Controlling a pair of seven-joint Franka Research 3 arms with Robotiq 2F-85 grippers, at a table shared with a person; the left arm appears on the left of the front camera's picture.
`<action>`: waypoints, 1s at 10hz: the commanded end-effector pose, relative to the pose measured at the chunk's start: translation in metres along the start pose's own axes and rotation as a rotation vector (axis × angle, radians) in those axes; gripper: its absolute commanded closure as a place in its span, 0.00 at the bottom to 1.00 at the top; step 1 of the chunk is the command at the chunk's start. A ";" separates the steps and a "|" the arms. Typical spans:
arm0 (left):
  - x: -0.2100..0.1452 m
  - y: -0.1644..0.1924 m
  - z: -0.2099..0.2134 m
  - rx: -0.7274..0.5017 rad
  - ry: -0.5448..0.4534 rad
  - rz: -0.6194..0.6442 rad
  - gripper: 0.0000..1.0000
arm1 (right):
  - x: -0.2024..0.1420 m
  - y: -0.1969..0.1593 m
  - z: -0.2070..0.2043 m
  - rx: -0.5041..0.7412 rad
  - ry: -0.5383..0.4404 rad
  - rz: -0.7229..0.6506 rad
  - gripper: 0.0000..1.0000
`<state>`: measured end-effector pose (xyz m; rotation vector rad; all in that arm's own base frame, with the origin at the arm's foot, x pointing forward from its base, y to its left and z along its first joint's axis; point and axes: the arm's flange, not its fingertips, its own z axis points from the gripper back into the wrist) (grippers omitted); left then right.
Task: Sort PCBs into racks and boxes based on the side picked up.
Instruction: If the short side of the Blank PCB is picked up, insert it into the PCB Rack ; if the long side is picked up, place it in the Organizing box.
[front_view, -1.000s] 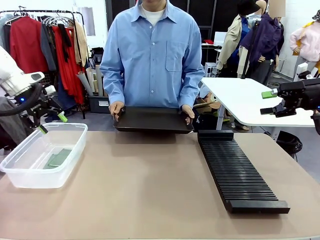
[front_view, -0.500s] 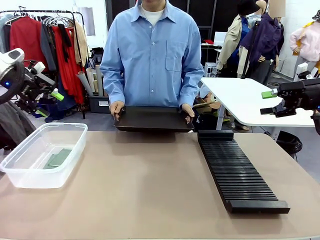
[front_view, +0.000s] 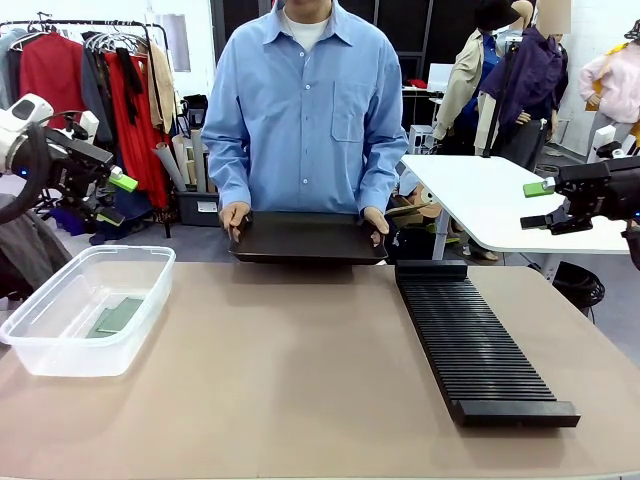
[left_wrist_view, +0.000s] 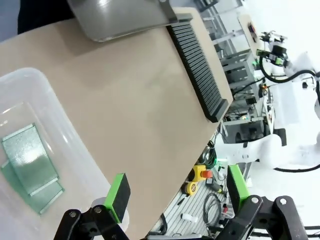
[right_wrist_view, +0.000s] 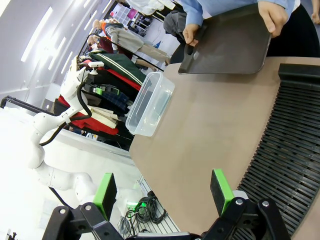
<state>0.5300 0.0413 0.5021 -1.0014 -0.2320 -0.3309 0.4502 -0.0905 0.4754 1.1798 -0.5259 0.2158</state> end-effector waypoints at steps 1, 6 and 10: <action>-0.015 -0.005 -0.004 -0.035 -0.037 -0.061 0.00 | 0.002 0.002 0.001 0.008 -0.003 0.006 0.00; -0.030 -0.007 0.007 -0.057 -0.089 -0.129 0.00 | 0.002 0.002 0.001 0.008 -0.003 0.006 0.00; -0.023 -0.008 0.010 -0.033 -0.070 -0.097 0.00 | 0.002 0.002 0.001 0.008 -0.003 0.006 0.00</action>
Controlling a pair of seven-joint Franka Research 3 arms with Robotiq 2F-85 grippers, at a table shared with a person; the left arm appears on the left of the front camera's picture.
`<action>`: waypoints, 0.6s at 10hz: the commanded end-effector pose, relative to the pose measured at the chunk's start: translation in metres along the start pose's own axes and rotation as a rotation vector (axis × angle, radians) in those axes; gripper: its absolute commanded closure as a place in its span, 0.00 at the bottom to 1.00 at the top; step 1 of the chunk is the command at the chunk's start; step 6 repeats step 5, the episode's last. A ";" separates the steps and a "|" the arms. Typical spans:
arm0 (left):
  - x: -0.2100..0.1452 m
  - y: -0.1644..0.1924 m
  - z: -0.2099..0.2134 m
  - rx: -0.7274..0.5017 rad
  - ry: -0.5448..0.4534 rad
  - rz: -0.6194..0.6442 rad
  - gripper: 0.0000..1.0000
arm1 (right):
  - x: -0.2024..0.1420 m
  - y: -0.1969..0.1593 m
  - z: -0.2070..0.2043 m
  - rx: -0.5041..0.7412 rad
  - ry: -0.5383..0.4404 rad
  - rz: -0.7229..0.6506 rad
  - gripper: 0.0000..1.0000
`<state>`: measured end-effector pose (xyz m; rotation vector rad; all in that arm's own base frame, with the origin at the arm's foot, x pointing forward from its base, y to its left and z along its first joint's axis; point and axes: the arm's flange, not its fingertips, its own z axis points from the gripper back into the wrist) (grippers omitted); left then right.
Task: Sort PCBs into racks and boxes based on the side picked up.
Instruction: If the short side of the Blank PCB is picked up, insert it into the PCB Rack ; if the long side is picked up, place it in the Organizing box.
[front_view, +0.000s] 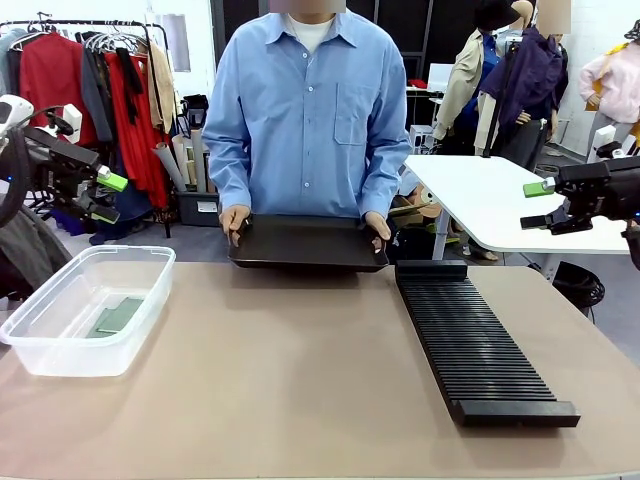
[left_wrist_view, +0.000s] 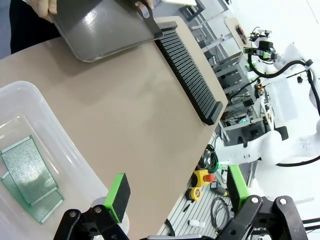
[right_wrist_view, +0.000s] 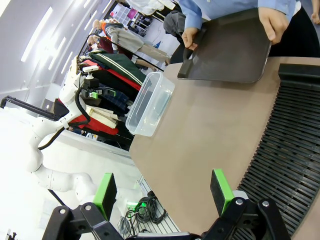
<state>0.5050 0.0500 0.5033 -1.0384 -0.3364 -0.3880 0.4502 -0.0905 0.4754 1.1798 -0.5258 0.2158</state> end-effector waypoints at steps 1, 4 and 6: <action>0.001 -0.001 0.001 0.001 -0.003 -0.003 0.00 | 0.002 0.002 0.001 0.008 -0.003 0.006 0.00; 0.001 -0.001 0.001 0.001 -0.003 -0.003 0.00 | 0.002 0.002 0.001 0.008 -0.003 0.006 0.00; 0.001 -0.001 0.001 0.001 -0.003 -0.003 0.00 | 0.002 0.002 0.001 0.008 -0.003 0.006 0.00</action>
